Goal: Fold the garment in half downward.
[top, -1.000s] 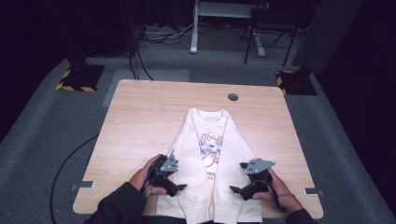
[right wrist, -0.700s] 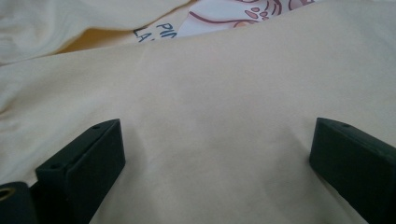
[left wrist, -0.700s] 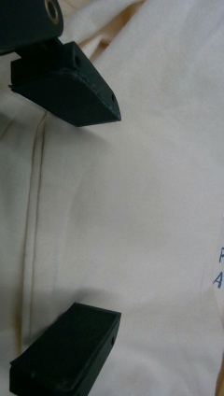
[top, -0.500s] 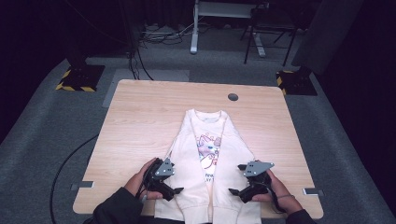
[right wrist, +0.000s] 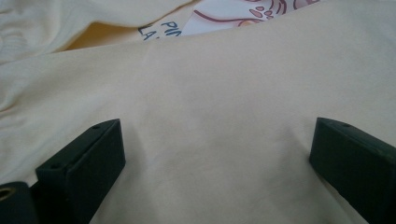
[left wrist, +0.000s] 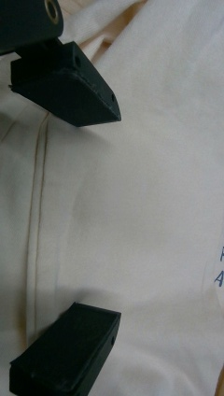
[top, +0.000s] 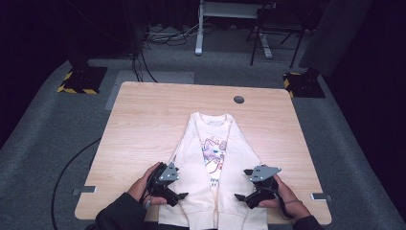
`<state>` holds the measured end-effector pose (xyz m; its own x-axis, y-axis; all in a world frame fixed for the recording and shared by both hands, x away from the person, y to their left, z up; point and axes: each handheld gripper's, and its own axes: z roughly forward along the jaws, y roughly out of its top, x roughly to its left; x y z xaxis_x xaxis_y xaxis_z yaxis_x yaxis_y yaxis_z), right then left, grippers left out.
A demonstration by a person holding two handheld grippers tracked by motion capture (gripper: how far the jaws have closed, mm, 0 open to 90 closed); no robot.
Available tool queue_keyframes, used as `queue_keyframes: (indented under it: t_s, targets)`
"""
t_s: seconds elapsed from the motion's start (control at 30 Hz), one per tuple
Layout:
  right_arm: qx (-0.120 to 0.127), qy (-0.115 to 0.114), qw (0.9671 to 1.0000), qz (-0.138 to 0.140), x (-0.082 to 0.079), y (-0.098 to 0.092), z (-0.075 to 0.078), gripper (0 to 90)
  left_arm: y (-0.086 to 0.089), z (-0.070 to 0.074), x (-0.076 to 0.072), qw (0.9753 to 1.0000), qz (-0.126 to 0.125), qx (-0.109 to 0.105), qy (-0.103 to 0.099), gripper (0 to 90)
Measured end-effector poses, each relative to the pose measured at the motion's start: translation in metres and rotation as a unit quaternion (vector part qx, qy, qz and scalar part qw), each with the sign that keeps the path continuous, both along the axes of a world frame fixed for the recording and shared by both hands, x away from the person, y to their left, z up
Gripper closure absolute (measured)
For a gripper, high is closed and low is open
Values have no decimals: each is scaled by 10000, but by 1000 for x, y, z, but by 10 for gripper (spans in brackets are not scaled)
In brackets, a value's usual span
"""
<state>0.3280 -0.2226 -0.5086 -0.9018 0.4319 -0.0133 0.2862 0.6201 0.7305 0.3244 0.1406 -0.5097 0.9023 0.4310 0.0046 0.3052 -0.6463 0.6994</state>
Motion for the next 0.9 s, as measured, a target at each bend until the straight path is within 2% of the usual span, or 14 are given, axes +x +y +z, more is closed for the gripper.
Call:
queue_keyframes:
  t_s: [0.3, 0.9]
  targets:
    - [2, -2, 10000, 82, -1, -1, 0, 30, 0, 0, -3, 10000, 37, -13, 23, 59]
    - [-75, 37, 9996, 264, -5, 2, 1, 32, 4, 0, -9, 9999, -106, 2, 35, 62]
